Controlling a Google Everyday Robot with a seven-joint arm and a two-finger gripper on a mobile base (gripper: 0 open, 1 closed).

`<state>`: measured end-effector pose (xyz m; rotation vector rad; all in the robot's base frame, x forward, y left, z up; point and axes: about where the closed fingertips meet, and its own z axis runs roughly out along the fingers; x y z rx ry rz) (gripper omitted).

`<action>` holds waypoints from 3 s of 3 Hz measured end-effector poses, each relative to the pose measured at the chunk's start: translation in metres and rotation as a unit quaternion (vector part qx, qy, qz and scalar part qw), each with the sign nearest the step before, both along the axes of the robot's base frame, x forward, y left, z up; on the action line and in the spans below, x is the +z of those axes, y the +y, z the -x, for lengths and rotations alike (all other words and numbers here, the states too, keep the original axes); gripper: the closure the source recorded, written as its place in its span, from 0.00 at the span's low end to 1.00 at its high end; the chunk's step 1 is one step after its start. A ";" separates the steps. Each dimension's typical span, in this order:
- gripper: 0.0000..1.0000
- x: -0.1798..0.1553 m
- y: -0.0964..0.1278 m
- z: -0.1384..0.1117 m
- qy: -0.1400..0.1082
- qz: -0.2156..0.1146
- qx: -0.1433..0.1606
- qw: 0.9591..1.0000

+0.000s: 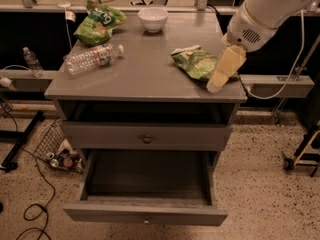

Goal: Place green jalapeno chip bag into middle drawer

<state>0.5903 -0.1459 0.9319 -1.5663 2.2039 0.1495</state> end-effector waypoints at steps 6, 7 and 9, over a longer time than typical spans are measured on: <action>0.40 -0.084 -0.025 -0.135 0.027 -0.048 -0.197 0.979; 0.64 -0.071 -0.019 -0.128 0.019 -0.062 -0.184 0.981; 1.00 -0.006 0.022 -0.058 -0.006 -0.070 -0.053 0.996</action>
Offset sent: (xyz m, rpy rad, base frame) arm 0.1131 -0.0197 -0.0232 0.1611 -0.0787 -0.2284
